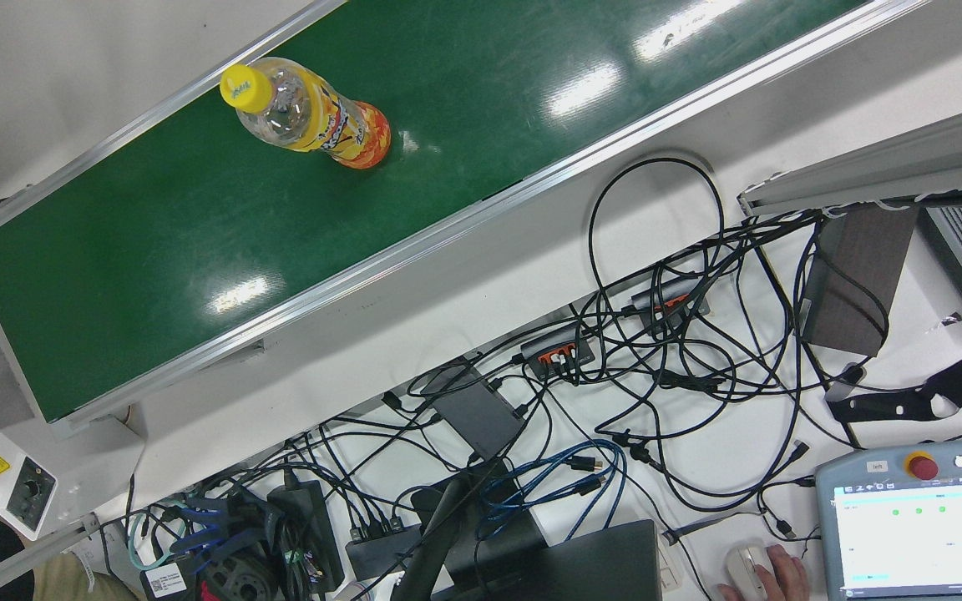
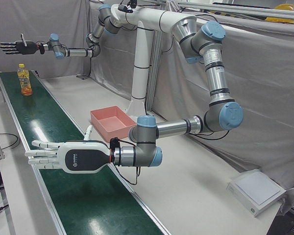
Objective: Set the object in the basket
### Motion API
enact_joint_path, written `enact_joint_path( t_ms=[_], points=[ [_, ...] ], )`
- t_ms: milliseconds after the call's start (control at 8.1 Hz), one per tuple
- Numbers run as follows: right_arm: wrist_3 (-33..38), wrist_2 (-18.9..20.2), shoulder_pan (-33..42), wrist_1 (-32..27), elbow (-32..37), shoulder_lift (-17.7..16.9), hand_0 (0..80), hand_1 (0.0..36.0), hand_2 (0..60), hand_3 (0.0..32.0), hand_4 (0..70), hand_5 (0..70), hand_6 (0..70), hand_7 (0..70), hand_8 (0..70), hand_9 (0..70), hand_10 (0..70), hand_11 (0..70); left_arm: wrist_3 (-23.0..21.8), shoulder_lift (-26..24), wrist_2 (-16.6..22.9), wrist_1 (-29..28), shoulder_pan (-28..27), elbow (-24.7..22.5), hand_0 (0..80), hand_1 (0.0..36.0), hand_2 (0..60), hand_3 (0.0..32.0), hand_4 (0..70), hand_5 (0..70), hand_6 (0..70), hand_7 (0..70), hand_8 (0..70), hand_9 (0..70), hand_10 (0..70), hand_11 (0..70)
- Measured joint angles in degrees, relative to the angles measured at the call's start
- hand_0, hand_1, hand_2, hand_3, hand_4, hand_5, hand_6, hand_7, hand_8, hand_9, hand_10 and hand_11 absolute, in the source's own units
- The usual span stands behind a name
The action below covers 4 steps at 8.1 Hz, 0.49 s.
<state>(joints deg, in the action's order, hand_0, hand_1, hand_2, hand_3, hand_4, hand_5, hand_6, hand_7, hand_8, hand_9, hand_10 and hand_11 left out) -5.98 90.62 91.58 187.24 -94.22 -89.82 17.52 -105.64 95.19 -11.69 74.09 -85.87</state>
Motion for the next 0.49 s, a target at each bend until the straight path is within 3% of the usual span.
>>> enact_joint_path(
  t_ms=[494],
  points=[
    [0.0, 0.0, 0.0, 0.0, 0.0, 0.0, 0.0, 0.0, 0.0, 0.0, 0.0, 0.0, 0.0, 0.0, 0.0, 0.0, 0.0, 0.0, 0.0, 0.0, 0.0, 0.0, 0.0, 0.0, 54.2, 1.7, 0.0, 1.2, 6.9, 13.2, 0.0, 0.0, 1.0, 0.7, 4.0, 7.1]
  ],
)
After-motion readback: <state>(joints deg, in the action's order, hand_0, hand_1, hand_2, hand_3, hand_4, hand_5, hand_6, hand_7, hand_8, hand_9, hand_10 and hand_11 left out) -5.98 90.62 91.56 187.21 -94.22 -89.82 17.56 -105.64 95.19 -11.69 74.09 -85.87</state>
